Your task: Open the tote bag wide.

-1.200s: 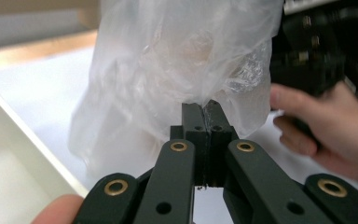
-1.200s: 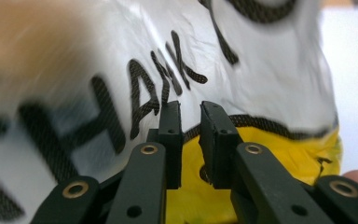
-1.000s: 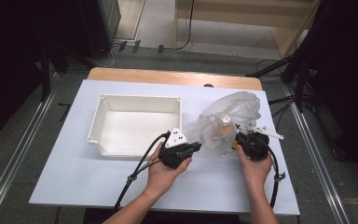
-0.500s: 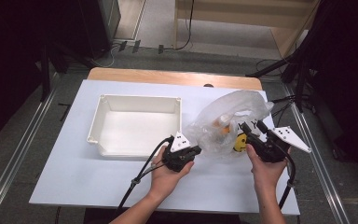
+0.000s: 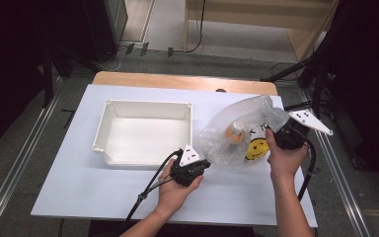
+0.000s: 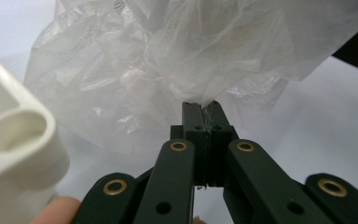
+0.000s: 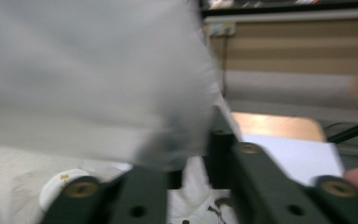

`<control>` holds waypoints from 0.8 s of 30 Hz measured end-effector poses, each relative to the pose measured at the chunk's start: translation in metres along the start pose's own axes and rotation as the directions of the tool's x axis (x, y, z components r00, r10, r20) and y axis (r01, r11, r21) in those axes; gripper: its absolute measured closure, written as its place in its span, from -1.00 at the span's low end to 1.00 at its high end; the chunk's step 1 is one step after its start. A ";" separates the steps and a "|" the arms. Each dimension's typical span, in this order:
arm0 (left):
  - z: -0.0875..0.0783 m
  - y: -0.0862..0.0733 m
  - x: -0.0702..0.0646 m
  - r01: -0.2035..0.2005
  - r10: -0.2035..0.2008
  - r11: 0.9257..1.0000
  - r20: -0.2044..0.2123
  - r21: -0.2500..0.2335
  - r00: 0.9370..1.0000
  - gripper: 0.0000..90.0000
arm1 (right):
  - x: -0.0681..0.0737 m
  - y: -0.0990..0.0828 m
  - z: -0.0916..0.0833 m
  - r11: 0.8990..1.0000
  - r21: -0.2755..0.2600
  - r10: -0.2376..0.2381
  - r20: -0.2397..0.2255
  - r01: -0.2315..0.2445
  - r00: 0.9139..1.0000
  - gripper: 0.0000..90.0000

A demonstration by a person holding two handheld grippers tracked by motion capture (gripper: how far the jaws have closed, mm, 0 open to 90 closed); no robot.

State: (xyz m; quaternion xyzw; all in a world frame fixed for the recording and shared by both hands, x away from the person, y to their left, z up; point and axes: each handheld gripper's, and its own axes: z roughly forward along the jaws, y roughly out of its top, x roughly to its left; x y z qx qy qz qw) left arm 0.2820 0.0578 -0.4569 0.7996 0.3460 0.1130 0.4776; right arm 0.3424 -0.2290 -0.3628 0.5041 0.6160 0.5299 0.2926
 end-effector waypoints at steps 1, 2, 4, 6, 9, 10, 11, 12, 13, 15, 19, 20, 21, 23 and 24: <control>0.000 -0.003 0.000 0.003 -0.003 1.000 0.002 0.010 1.000 1.00 | -0.002 -0.002 0.007 1.000 0.028 0.010 -0.001 -0.010 1.000 1.00; 0.000 -0.005 0.000 0.003 -0.003 1.000 0.000 0.018 1.000 1.00 | -0.006 -0.007 0.019 0.997 0.079 0.024 0.010 -0.024 1.000 1.00; -0.001 -0.009 -0.001 -0.006 0.006 0.999 -0.010 0.034 1.000 1.00 | -0.012 -0.018 0.037 0.987 0.160 0.026 0.045 -0.033 0.999 1.00; -0.003 -0.012 -0.001 -0.010 0.011 0.999 -0.019 0.046 1.000 1.00 | -0.016 -0.031 0.053 0.971 0.236 0.014 0.070 -0.030 0.997 1.00; -0.006 -0.015 -0.001 -0.015 0.017 0.998 -0.039 0.065 0.999 1.00 | -0.023 -0.050 0.068 0.942 0.333 0.015 0.094 -0.046 0.995 1.00; -0.007 -0.016 -0.001 -0.016 0.020 0.997 -0.043 0.077 0.999 1.00 | -0.026 -0.057 0.071 0.932 0.359 0.017 0.111 -0.056 0.994 1.00; -0.007 -0.016 -0.001 -0.016 0.020 0.997 -0.043 0.077 0.999 1.00 | -0.030 -0.066 0.074 0.922 0.380 0.030 0.126 -0.076 0.992 1.00; -0.008 -0.018 0.000 -0.028 0.033 0.995 -0.051 0.097 0.998 1.00 | -0.034 -0.073 0.075 0.913 0.397 0.044 0.140 -0.097 0.989 1.00; -0.009 -0.019 -0.001 -0.030 0.036 0.994 -0.054 0.105 0.998 1.00 | -0.037 -0.078 0.075 0.908 0.408 0.041 0.147 -0.098 0.988 1.00; -0.009 -0.021 -0.003 -0.052 0.060 0.989 -0.057 0.139 0.997 1.00 | -0.042 -0.090 0.074 0.894 0.433 0.046 0.175 -0.119 0.983 1.00; -0.008 -0.024 -0.003 -0.065 0.079 0.977 -0.061 0.203 0.995 1.00 | -0.050 -0.093 0.065 0.894 0.413 0.096 0.199 -0.172 0.975 0.85; -0.008 -0.025 -0.003 -0.066 0.080 0.977 -0.062 0.203 0.995 1.00 | -0.053 -0.091 0.061 0.901 0.398 0.105 0.182 -0.171 0.978 0.64; -0.008 -0.025 -0.003 -0.065 0.078 0.978 -0.062 0.197 0.995 1.00 | -0.054 -0.090 0.058 0.906 0.383 0.127 0.159 -0.180 0.979 0.41; -0.010 -0.025 -0.003 -0.066 0.078 0.981 -0.057 0.182 0.995 1.00 | -0.053 -0.086 0.049 0.919 0.354 0.139 0.124 -0.175 0.982 0.16; -0.010 -0.025 -0.003 -0.066 0.078 0.981 -0.057 0.182 0.995 1.00 | -0.051 -0.084 0.043 0.930 0.331 0.132 0.112 -0.162 0.985 0.09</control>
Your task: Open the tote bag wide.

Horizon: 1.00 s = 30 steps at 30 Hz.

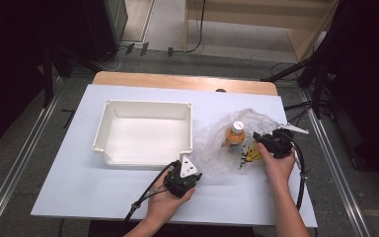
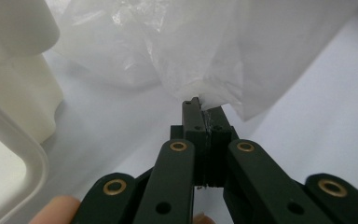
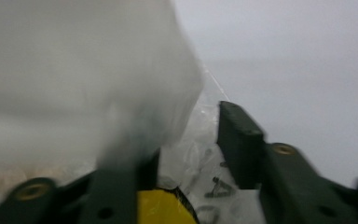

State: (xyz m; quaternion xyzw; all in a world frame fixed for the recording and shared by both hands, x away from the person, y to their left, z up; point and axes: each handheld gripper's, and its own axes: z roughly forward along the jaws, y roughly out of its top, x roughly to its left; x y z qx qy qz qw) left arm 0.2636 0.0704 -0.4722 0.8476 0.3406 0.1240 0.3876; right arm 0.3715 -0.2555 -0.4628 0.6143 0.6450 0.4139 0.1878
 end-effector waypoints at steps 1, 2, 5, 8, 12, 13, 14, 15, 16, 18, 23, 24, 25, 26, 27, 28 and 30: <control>-0.002 -0.001 0.000 0.004 -0.003 1.000 0.022 -0.028 1.000 1.00 | 0.001 0.000 -0.007 1.000 -0.019 -0.007 -0.013 0.007 1.000 0.04; -0.002 -0.001 0.000 0.002 -0.001 1.000 0.023 -0.031 1.000 0.98 | 0.002 -0.001 -0.013 0.999 -0.035 -0.014 -0.028 0.013 1.000 -0.05; -0.003 -0.002 0.000 -0.004 0.005 0.999 0.020 -0.034 1.000 1.00 | 0.008 0.001 -0.033 0.995 -0.087 -0.057 -0.059 0.052 0.997 -0.23; -0.002 -0.002 0.000 -0.001 0.002 0.999 0.021 -0.035 1.000 1.00 | 0.016 0.005 -0.055 0.982 -0.167 -0.098 -0.084 0.083 0.992 -0.34; -0.001 -0.002 -0.001 0.002 -0.001 1.000 0.024 -0.031 1.000 1.00 | 0.031 0.020 -0.079 0.961 -0.256 -0.136 -0.108 0.104 0.985 -0.50; -0.002 -0.002 -0.001 0.007 -0.006 0.999 0.025 -0.035 1.000 1.00 | 0.034 0.024 -0.083 0.956 -0.272 -0.143 -0.102 0.111 0.985 -0.50; -0.002 -0.002 0.000 0.005 -0.005 0.999 0.026 -0.037 1.000 1.00 | 0.040 0.029 -0.088 0.947 -0.302 -0.149 -0.101 0.113 0.984 -0.49; -0.002 -0.002 0.000 0.009 -0.008 0.999 0.028 -0.043 1.000 1.00 | 0.042 0.033 -0.091 0.942 -0.317 -0.149 -0.110 0.108 0.983 -0.45; -0.002 -0.003 0.000 0.011 -0.010 0.999 0.028 -0.048 1.000 1.00 | 0.046 0.038 -0.093 0.937 -0.333 -0.154 -0.117 0.108 0.981 -0.36; -0.004 -0.003 0.000 0.007 -0.005 0.999 0.030 -0.052 1.000 1.00 | 0.050 0.045 -0.089 0.938 -0.323 -0.169 -0.113 0.125 0.979 0.16; -0.015 -0.005 0.002 0.037 -0.032 0.989 0.036 -0.141 0.999 0.55 | 0.053 0.042 -0.054 0.967 -0.197 -0.182 -0.095 0.160 0.979 0.92; -0.017 -0.006 0.002 0.045 -0.040 0.987 0.039 -0.155 0.998 0.45 | 0.052 0.040 -0.049 0.970 -0.183 -0.176 -0.088 0.157 0.981 0.97; -0.017 -0.006 0.002 0.045 -0.040 0.987 0.039 -0.155 0.998 0.36 | 0.052 0.040 -0.049 0.970 -0.183 -0.176 -0.088 0.157 0.981 0.97; -0.026 -0.006 -0.001 0.034 -0.027 0.978 0.034 -0.207 0.999 0.29 | 0.049 0.032 -0.036 0.979 -0.154 -0.144 -0.078 0.131 0.987 0.99; -0.030 -0.005 -0.002 0.022 -0.014 0.974 0.034 -0.227 0.999 0.25 | 0.048 0.028 -0.032 0.982 -0.141 -0.134 -0.074 0.122 0.988 1.00; -0.035 -0.003 -0.004 0.012 -0.006 0.969 0.027 -0.247 1.000 0.17 | 0.047 0.023 -0.028 0.985 -0.129 -0.125 -0.073 0.115 0.989 1.00; -0.042 0.004 -0.008 0.011 -0.002 0.956 0.031 -0.293 1.000 0.02 | 0.047 0.016 -0.022 0.987 -0.110 -0.122 -0.057 0.116 0.991 1.00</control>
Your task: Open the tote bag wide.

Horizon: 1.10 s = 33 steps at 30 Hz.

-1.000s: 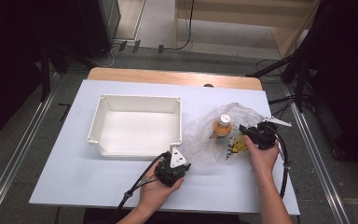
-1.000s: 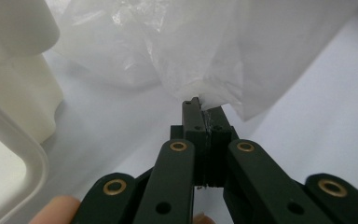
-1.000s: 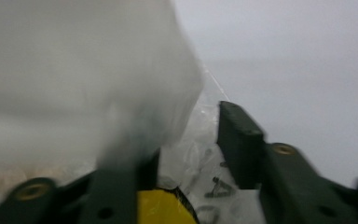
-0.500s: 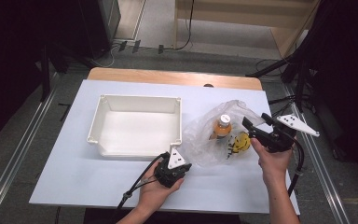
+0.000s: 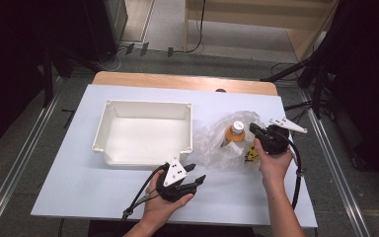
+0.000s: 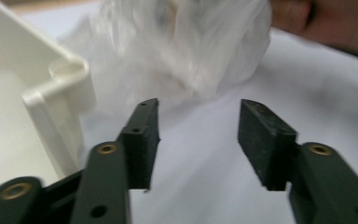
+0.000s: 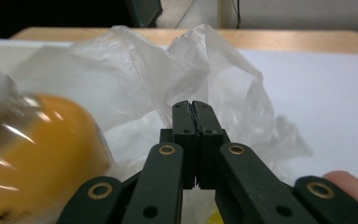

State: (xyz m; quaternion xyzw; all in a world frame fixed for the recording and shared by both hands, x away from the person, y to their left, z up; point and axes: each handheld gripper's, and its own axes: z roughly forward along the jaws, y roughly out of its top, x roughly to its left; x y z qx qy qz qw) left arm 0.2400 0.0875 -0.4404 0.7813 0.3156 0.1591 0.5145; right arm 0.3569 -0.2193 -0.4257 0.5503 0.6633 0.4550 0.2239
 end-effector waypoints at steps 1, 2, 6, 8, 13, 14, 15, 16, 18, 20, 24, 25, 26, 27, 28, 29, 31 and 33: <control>-0.001 0.004 -0.001 0.005 -0.005 1.000 0.003 -0.013 1.000 -0.05 | 0.000 -0.006 0.003 1.000 0.011 0.001 0.006 -0.001 1.000 1.00; -0.002 0.009 -0.002 0.009 -0.009 1.000 0.009 -0.027 1.000 -0.14 | 0.000 -0.009 0.005 1.000 0.020 0.006 0.009 -0.007 1.000 1.00; 0.000 0.033 -0.011 0.018 -0.015 0.998 0.042 -0.067 0.999 -0.35 | 0.000 -0.025 0.011 0.998 0.056 0.012 0.027 -0.013 1.000 1.00; 0.002 0.044 -0.017 0.015 -0.011 0.995 0.041 -0.099 0.999 -0.36 | 0.002 -0.032 0.013 0.997 0.073 0.007 0.031 -0.009 1.000 1.00; 0.012 0.065 -0.019 0.022 -0.024 0.995 -0.022 -0.094 0.999 -0.35 | 0.002 -0.036 0.012 0.997 0.074 0.010 0.024 -0.011 1.000 1.00; 0.015 0.067 -0.017 0.025 -0.027 0.995 -0.018 -0.094 0.999 -0.29 | 0.002 -0.037 0.012 0.997 0.071 0.010 0.021 -0.011 1.000 1.00; 0.017 0.069 -0.016 0.018 -0.020 0.995 -0.020 -0.098 1.000 -0.19 | 0.002 -0.038 0.012 0.997 0.074 0.008 0.021 -0.009 1.000 1.00; 0.017 0.069 -0.017 0.004 -0.007 0.992 -0.023 -0.129 1.000 0.00 | 0.003 -0.039 0.012 0.997 0.079 -0.001 0.020 -0.001 1.000 0.99; 0.016 0.068 -0.017 -0.028 0.031 0.986 0.015 -0.165 0.999 0.51 | 0.003 -0.040 0.012 0.996 0.086 -0.012 0.019 0.010 1.000 0.99; 0.018 0.063 -0.015 -0.029 0.037 0.990 0.056 -0.139 0.998 0.97 | 0.002 -0.041 0.011 0.996 0.085 -0.009 0.019 0.007 1.000 0.98; 0.029 0.041 -0.009 0.003 -0.001 1.000 0.091 -0.022 0.996 1.00 | -0.006 -0.042 0.010 0.995 0.089 0.032 0.048 -0.036 0.998 0.97; 0.033 0.032 -0.007 0.014 -0.016 1.000 0.084 0.023 0.996 1.00 | -0.008 -0.042 0.009 0.995 0.091 0.037 0.054 -0.042 0.998 0.98; 0.035 0.026 -0.005 0.018 -0.022 0.999 0.080 0.051 0.997 1.00 | -0.011 -0.041 0.009 0.994 0.095 0.047 0.066 -0.053 0.997 0.98; 0.036 0.019 -0.002 0.029 -0.035 0.996 0.072 0.084 0.997 1.00 | -0.013 -0.041 0.008 0.993 0.096 0.054 0.072 -0.061 0.996 0.98; 0.038 0.011 0.000 0.039 -0.047 0.993 0.063 0.114 0.997 1.00 | -0.016 -0.042 0.008 0.993 0.100 0.055 0.085 -0.064 0.995 0.98; 0.039 0.004 0.003 0.046 -0.055 0.989 0.056 0.143 0.997 1.00 | -0.018 -0.042 0.008 0.992 0.108 0.060 0.096 -0.070 0.994 0.98; 0.038 -0.008 0.008 0.043 -0.051 0.978 0.033 0.202 0.998 1.00 | -0.023 -0.044 0.008 0.990 0.125 0.055 0.125 -0.071 0.991 0.99; 0.035 -0.014 0.011 0.035 -0.040 0.970 0.016 0.240 0.999 1.00 | -0.027 -0.045 0.008 0.988 0.140 0.046 0.145 -0.066 0.988 1.00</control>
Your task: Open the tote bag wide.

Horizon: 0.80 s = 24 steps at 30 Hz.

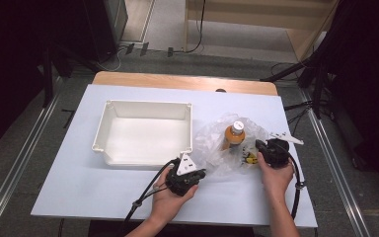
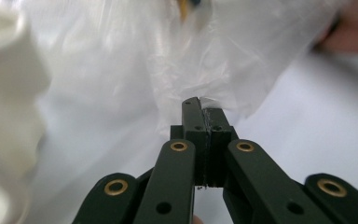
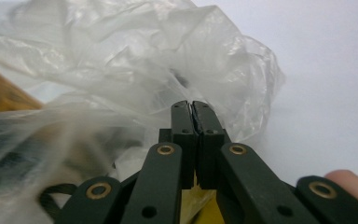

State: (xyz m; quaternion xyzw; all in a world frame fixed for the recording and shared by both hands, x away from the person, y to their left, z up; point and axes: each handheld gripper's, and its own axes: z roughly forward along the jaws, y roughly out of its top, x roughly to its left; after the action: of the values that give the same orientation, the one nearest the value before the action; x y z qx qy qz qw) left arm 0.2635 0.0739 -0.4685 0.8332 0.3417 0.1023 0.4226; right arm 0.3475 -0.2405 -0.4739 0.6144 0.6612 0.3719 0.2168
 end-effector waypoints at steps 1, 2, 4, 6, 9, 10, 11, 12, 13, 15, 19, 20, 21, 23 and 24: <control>-0.001 -0.001 0.001 -0.011 0.011 1.000 -0.012 0.019 1.000 1.00 | -0.002 -0.001 0.001 1.000 0.007 0.002 0.006 -0.002 1.000 1.00; -0.003 -0.004 0.002 -0.023 0.024 0.999 -0.017 0.040 1.000 1.00 | -0.003 -0.001 0.001 1.000 0.010 0.000 0.008 0.000 1.000 1.00; -0.003 -0.007 0.004 -0.032 0.034 0.995 -0.019 0.094 0.999 1.00 | -0.004 -0.001 0.001 1.000 0.018 -0.018 0.022 0.018 1.000 1.00; -0.004 -0.010 0.007 -0.025 0.026 0.995 -0.009 0.097 1.000 1.00 | -0.002 -0.002 0.002 0.999 0.023 -0.036 0.036 0.035 0.999 1.00; -0.005 -0.011 0.007 -0.021 0.022 0.995 -0.010 0.095 1.000 1.00 | -0.001 -0.003 0.001 0.999 0.016 -0.036 0.033 0.035 0.999 0.93; -0.004 -0.012 0.006 -0.027 0.028 0.996 -0.017 0.089 0.999 1.00 | -0.001 -0.003 -0.001 1.000 -0.005 -0.028 0.015 0.028 0.999 0.82; -0.004 -0.012 0.006 -0.032 0.034 0.996 -0.015 0.084 0.999 1.00 | -0.002 -0.003 -0.005 0.999 -0.029 -0.016 -0.027 0.015 1.000 0.73; -0.005 -0.012 0.005 -0.041 0.042 0.996 -0.012 0.085 0.999 1.00 | -0.002 -0.002 -0.008 0.999 -0.043 -0.018 -0.047 0.015 0.999 0.66; -0.005 -0.012 0.005 -0.047 0.048 0.995 -0.011 0.085 0.999 0.98 | -0.001 -0.001 -0.013 0.997 -0.068 -0.026 -0.063 0.022 0.998 0.58; -0.006 -0.012 0.006 -0.042 0.042 0.997 0.003 0.065 0.999 0.85 | 0.002 0.001 -0.026 0.990 -0.136 -0.036 -0.084 0.025 0.996 0.37; -0.007 -0.013 0.005 -0.048 0.048 0.997 0.007 0.053 0.999 0.78 | 0.012 0.011 -0.050 0.970 -0.242 -0.034 -0.092 0.011 0.995 0.20; -0.007 -0.013 0.004 -0.052 0.051 0.997 0.008 0.049 0.999 0.79 | 0.013 0.013 -0.054 0.965 -0.261 -0.041 -0.087 0.017 0.995 0.20; -0.007 -0.013 0.004 -0.054 0.054 0.997 0.013 0.052 0.998 0.82 | 0.017 0.017 -0.061 0.953 -0.302 -0.050 -0.076 0.025 0.996 0.20; -0.006 -0.014 0.003 -0.068 0.067 0.996 0.020 0.062 0.998 0.89 | 0.024 0.031 -0.073 0.926 -0.375 -0.079 -0.069 0.048 0.994 0.21; -0.006 -0.014 0.003 -0.074 0.073 0.995 0.019 0.066 0.997 0.94 | 0.027 0.038 -0.075 0.922 -0.383 -0.084 -0.081 0.047 0.993 0.21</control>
State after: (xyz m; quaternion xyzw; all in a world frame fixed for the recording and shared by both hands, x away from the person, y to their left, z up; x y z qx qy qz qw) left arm 0.2566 0.0854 -0.4763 0.8597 0.3104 0.0993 0.3934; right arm 0.3125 -0.2325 -0.3939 0.5196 0.6062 0.5147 0.3124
